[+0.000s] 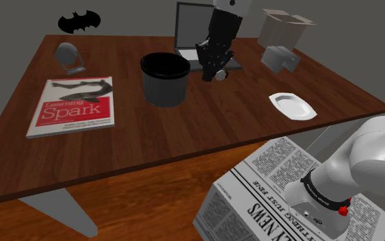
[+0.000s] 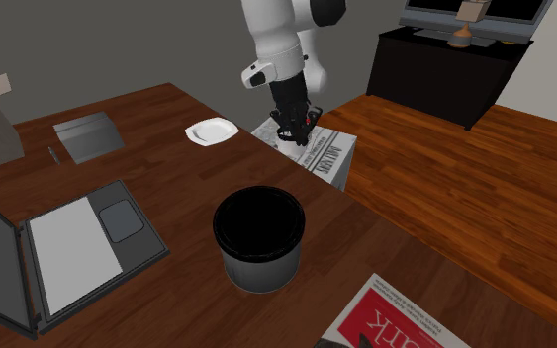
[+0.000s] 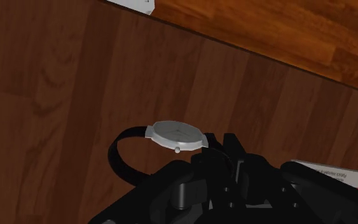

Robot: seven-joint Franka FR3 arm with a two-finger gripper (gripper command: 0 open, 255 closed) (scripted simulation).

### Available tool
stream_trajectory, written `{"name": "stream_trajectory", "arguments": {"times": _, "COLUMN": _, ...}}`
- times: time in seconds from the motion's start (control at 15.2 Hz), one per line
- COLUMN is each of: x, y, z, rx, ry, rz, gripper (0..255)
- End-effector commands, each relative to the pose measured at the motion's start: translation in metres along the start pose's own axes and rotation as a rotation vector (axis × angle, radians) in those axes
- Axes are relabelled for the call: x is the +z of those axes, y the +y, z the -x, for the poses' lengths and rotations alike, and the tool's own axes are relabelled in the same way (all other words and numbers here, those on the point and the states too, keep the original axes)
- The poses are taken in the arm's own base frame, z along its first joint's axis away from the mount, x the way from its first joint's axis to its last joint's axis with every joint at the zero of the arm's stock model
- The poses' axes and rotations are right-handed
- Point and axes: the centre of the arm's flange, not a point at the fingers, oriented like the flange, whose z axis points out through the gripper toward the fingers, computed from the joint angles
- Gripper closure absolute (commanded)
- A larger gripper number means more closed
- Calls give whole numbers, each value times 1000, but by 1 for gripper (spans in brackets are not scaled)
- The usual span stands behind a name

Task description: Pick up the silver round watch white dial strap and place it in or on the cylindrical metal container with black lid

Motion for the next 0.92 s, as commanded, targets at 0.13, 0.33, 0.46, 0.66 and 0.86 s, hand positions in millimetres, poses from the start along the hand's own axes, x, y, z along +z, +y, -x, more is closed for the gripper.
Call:
{"name": "stream_trajectory", "arguments": {"times": 0.13, "x": -20, "y": -5, "z": 3, "rx": 0, "ry": 0, "rz": 0, "gripper": 255}}
{"name": "stream_trajectory", "arguments": {"times": 0.33, "x": -35, "y": -9, "z": 4, "rx": 0, "ry": 0, "rz": 0, "gripper": 255}}
{"name": "stream_trajectory", "arguments": {"times": 0.46, "x": -42, "y": -10, "z": 5, "rx": 0, "ry": 0, "rz": 0, "gripper": 255}}
{"name": "stream_trajectory", "arguments": {"times": 0.66, "x": -46, "y": -21, "z": -33, "rx": 0, "ry": 0, "rz": 0, "gripper": 255}}
{"name": "stream_trajectory", "arguments": {"times": 0.86, "x": -51, "y": -31, "z": -71, "rx": 0, "ry": 0, "rz": 0, "gripper": 255}}
